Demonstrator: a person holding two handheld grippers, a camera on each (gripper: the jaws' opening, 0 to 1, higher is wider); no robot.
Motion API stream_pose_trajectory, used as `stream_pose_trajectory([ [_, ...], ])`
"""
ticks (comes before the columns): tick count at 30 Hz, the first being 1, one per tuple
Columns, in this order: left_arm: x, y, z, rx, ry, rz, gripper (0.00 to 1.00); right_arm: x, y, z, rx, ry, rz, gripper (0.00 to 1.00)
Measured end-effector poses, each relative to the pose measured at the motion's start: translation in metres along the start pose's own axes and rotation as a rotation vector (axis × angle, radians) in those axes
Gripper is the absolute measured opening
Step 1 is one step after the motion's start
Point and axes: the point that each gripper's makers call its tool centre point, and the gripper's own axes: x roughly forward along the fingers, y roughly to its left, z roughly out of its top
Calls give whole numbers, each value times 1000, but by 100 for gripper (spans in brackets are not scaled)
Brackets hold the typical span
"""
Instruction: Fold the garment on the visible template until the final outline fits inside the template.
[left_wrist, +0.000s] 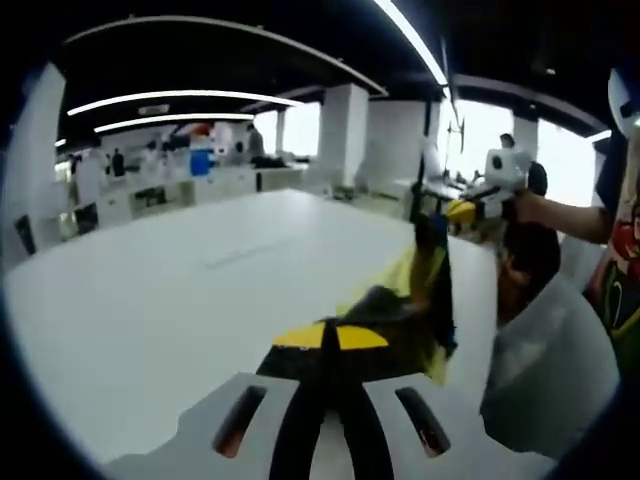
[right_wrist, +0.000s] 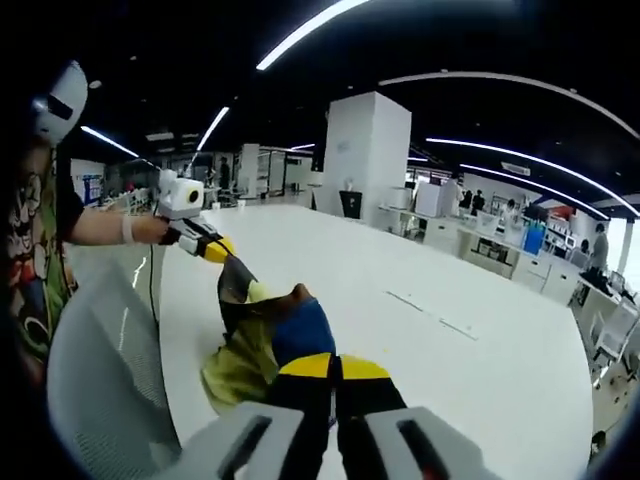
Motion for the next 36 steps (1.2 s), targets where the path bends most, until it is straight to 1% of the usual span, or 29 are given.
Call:
stream_pose_trajectory([
  [1,-3,1,8,-1,-18,9,0,-3,-2,6,-7,-11,-10,0],
  [4,-10,5,25,-2,-59,17,0,-13,-10,26,-22,-55,-32,0],
  [6,-16,6,39,1,-91,20,0,-18,-9,40,-28,-87,-43,0],
  [7,-20,7,49,4,-114,17,0,-21,-9,50,-35,-110,-49,0],
  [8,-23,6,55,8,-129,14,0,-26,-10,60,-61,-129,-59,0],
  [10,-25,1,69,15,-158,6,0,-33,-13,74,-94,-148,-82,0],
  [11,-27,-1,76,15,-175,1,0,-39,-13,85,-109,-169,-90,0],
  [13,-36,-7,94,26,-216,-22,0,-48,-14,100,-124,-199,-99,0],
  [15,-40,-9,104,50,-232,-28,0,-55,-14,114,-142,-233,-107,0],
  [17,-44,-13,115,72,-254,-36,0,-61,-15,122,-150,-250,-117,0],
  [19,-48,-17,125,82,-278,-50,0,-68,-15,137,-119,-315,-111,0],
  [21,-53,-19,135,102,-316,-66,0,-75,-17,145,-121,-342,-116,0],
  [22,-55,-18,139,91,-330,-71,0,-78,-18,151,-122,-364,-113,0],
  [23,-57,-18,143,84,-342,-79,0,-80,-19,154,-124,-375,-112,0],
  [24,-59,-18,147,81,-355,-86,0,-82,-22,157,-106,-393,-109,0],
  [27,-62,-12,161,102,-379,-78,0,-82,-30,161,-94,-412,-107,0],
  [29,-59,-8,165,87,-384,-88,0,-78,-35,161,-88,-415,-110,0],
  [30,-56,-5,165,86,-386,-89,0,-75,-37,161,-69,-418,-105,0],
  [31,-49,1,164,70,-372,-85,0,-68,-40,158,-69,-414,-103,0],
  [32,-44,4,161,72,-358,-79,0,-63,-43,156,-64,-407,-105,0],
  [34,-31,15,150,45,-317,-75,0,-50,-53,146,-33,-383,-103,0],
  [35,-23,23,144,32,-302,-70,0,-40,-58,137,8,-361,-92,0],
  [36,-16,28,137,-9,-285,-77,0,-32,-65,130,30,-345,-101,0],
])
